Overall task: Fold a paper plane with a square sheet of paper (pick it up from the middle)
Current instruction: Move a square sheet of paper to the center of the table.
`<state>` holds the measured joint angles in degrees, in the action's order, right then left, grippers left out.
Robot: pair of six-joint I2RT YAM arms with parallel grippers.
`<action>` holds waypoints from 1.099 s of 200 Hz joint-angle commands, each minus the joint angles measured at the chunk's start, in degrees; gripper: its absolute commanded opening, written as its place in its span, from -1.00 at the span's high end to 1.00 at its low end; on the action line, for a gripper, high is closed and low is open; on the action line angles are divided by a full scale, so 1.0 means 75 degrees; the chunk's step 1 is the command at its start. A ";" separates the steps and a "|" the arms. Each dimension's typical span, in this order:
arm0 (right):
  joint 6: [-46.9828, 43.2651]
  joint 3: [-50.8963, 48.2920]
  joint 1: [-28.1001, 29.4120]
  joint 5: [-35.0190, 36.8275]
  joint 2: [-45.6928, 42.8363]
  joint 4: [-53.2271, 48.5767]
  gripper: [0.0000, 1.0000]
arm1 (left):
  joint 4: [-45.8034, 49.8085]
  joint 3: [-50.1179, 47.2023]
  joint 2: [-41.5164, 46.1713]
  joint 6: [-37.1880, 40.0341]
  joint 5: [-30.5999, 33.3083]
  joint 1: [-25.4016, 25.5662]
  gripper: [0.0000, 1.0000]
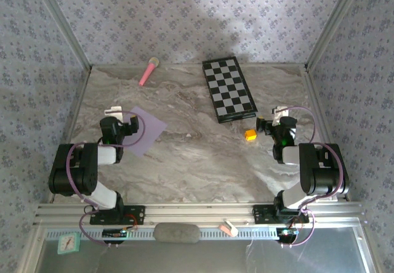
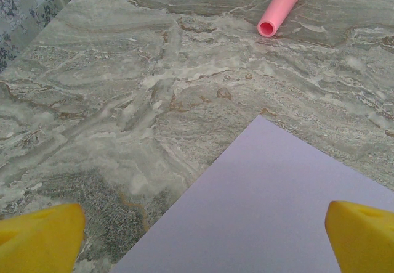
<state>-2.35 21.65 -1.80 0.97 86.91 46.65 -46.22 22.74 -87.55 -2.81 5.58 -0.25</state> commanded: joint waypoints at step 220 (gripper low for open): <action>0.4396 0.4335 0.0466 -0.2705 -0.1301 -0.7381 -1.00 | 0.7779 0.4663 -0.0146 -0.6200 -0.2279 0.0211 -1.00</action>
<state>23.22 52.47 1.06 -11.40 73.93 -3.62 4.84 56.60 -85.21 -37.65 -6.33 0.93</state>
